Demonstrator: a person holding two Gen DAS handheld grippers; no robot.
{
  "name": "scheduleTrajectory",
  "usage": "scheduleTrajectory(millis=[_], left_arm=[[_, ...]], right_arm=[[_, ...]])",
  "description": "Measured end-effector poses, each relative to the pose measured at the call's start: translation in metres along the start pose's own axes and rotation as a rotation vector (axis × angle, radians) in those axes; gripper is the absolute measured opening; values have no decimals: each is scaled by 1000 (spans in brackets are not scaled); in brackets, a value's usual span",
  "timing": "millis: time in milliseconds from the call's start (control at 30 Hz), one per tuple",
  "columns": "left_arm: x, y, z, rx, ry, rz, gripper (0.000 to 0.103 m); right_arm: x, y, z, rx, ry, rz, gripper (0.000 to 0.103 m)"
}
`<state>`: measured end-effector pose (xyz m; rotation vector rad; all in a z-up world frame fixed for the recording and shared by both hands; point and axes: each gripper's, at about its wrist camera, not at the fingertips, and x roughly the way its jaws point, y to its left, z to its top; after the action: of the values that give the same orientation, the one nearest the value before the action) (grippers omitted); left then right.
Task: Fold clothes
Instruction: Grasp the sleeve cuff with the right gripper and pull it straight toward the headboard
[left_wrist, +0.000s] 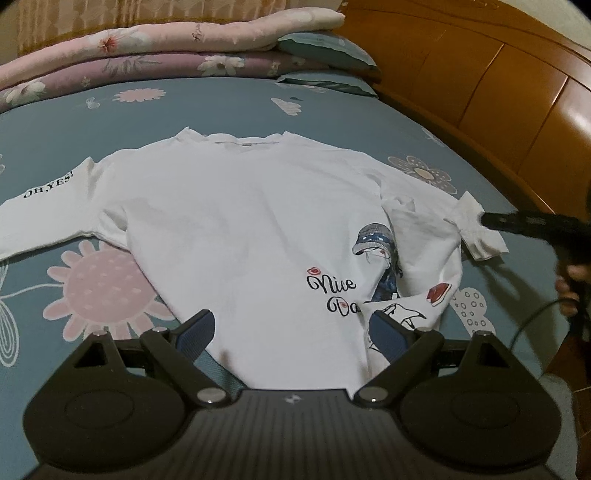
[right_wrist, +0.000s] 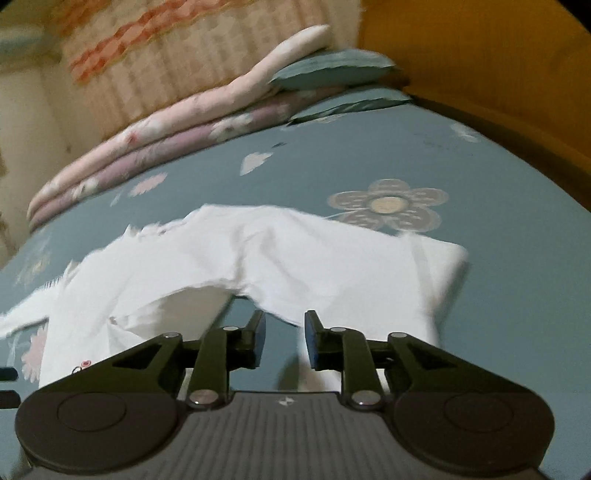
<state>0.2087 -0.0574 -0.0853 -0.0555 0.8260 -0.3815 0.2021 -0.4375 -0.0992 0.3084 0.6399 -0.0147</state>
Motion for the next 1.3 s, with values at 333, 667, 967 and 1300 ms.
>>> scheduleTrajectory(millis=[333, 667, 967, 1300], left_arm=[[6, -18, 0, 26, 19, -35, 91], [9, -20, 4, 29, 36, -5, 91], [12, -27, 5, 52, 45, -15, 91], [12, -33, 5, 63, 47, -19, 91]], right_arm=[[-11, -75, -26, 254, -13, -58, 56], [16, -72, -34, 313, -63, 27, 40], [-25, -91, -10, 245, -98, -134, 12], [-73, -143, 49, 96, -64, -392, 9]])
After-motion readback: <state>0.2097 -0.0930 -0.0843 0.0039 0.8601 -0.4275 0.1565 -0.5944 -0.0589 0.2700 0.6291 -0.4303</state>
